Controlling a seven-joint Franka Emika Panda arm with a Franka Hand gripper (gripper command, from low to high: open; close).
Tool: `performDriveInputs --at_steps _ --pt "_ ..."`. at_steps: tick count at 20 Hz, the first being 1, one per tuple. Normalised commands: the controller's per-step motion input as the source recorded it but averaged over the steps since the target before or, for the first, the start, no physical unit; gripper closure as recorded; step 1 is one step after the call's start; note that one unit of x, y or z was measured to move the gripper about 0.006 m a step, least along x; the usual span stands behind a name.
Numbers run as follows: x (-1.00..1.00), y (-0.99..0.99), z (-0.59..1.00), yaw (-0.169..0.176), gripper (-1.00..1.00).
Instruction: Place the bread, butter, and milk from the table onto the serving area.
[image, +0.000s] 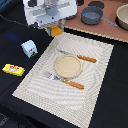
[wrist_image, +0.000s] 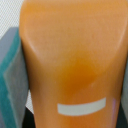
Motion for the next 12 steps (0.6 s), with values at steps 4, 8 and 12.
performDriveInputs --at_steps 4,8,12 --pt "1.00 -0.31 0.62 0.000 1.00" --pt "1.00 -0.32 0.51 0.000 1.00" --pt "0.93 -0.43 0.18 -0.002 1.00"
